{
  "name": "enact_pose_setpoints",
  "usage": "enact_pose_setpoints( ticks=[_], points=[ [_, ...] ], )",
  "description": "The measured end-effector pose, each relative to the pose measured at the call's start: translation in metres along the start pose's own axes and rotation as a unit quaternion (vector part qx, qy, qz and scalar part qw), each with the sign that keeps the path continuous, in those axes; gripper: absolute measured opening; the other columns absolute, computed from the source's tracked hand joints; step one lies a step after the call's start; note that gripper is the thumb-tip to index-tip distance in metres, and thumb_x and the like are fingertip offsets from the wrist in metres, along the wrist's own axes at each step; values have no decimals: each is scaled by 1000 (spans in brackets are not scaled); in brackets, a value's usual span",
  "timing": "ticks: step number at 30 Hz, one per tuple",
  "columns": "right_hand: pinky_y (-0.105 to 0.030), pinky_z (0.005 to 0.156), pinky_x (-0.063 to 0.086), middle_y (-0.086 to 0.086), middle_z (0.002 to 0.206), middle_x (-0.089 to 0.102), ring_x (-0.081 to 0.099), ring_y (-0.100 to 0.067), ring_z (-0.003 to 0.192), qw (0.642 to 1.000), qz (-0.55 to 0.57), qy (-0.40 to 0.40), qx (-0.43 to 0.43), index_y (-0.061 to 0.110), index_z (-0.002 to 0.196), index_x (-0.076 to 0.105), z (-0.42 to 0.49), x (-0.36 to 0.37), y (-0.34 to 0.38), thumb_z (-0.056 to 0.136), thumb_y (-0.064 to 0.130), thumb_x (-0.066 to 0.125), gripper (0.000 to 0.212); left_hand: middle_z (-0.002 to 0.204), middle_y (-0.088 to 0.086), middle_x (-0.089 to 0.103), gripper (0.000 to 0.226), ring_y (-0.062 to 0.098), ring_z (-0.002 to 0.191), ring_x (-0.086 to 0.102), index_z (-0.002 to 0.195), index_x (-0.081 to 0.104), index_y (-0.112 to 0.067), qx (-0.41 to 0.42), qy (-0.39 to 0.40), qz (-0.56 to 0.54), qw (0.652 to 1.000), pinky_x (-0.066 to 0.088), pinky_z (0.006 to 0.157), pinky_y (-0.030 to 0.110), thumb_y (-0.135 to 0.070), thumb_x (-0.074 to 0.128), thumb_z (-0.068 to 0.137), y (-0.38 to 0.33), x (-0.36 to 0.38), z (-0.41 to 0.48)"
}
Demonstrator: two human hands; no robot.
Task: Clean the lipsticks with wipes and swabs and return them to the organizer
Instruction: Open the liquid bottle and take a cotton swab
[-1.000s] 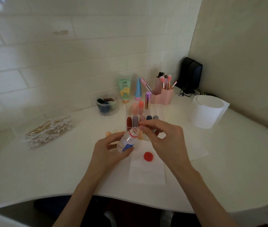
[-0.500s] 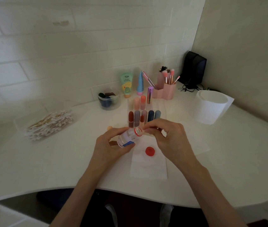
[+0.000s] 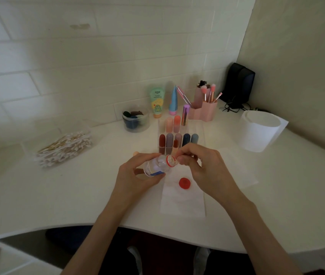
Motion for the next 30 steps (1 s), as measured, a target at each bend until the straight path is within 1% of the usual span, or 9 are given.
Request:
enact_pose_setpoints(
  ticks=[3,6,8,10,14,16,23,27,30],
  points=[
    [-13,78,50,15,87,71,65,-4,88,1000,12,0,5,14,95,70,0,0,0,98,4,61,14,111,-7,72,47,19,105,67,119,73,-20,3,-3,-10,1000,60,82,29,-16,89,75,-1,-1,-1],
    [-8,77,46,25,86,66,63,2,88,1000,14,-6,6,14,95,69,0,-1,2,99,5,61,12,111,-9,72,47,17,106,67,119,72,-22,7,-6,-7,1000,59,82,24,-19,88,75,-2,-1,-1],
    [-5,76,44,28,85,62,61,8,87,1000,9,-10,11,15,95,67,0,-2,3,100,9,60,10,113,-9,72,48,17,108,66,121,72,-22,3,-5,-6,1000,59,83,25,-20,88,75,-1,-2,-1],
    [-3,74,41,27,83,59,59,10,85,1000,3,-16,19,15,96,66,0,-4,4,101,14,61,7,114,-9,72,48,17,110,66,121,72,-22,-6,-1,-15,1000,59,85,27,-19,88,76,0,-2,-1],
    [-4,71,40,21,81,59,57,9,82,998,-26,-50,1,17,95,68,0,-9,7,98,25,65,9,113,-8,72,47,18,110,66,121,72,-23,-10,-3,-20,1000,59,86,30,-19,88,77,1,-2,-1],
    [-3,70,40,17,81,60,56,10,81,998,-30,-48,-2,17,95,69,0,-8,6,96,26,66,10,113,-8,72,48,17,110,66,122,72,-23,-11,-4,-18,1000,59,87,29,-20,87,77,1,-2,-1],
    [-6,66,41,26,71,53,57,4,73,999,-25,-30,-23,16,90,68,2,-2,7,97,32,65,18,114,-8,72,48,18,109,67,122,71,-24,-7,2,-17,1000,58,85,27,-19,88,77,1,-1,-2],
    [-8,63,40,14,69,58,56,-7,69,998,-31,-36,-34,16,88,66,1,-1,8,95,51,51,39,113,-10,73,48,15,110,67,123,71,-24,-2,2,-13,1000,58,85,24,-18,87,77,0,-1,-2],
    [-8,61,38,11,68,59,53,-8,62,998,-24,-42,-40,15,87,66,1,0,7,96,50,52,38,114,-11,73,49,12,110,66,124,71,-24,-5,2,-6,1000,58,86,23,-20,87,78,0,-1,-2]
  ],
)
Point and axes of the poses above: each hand's wrist, its own z-axis towards the middle knuckle, its own x-axis out of the palm, y = z × x, the point moved 5 cm from there along z, towards the middle knuckle
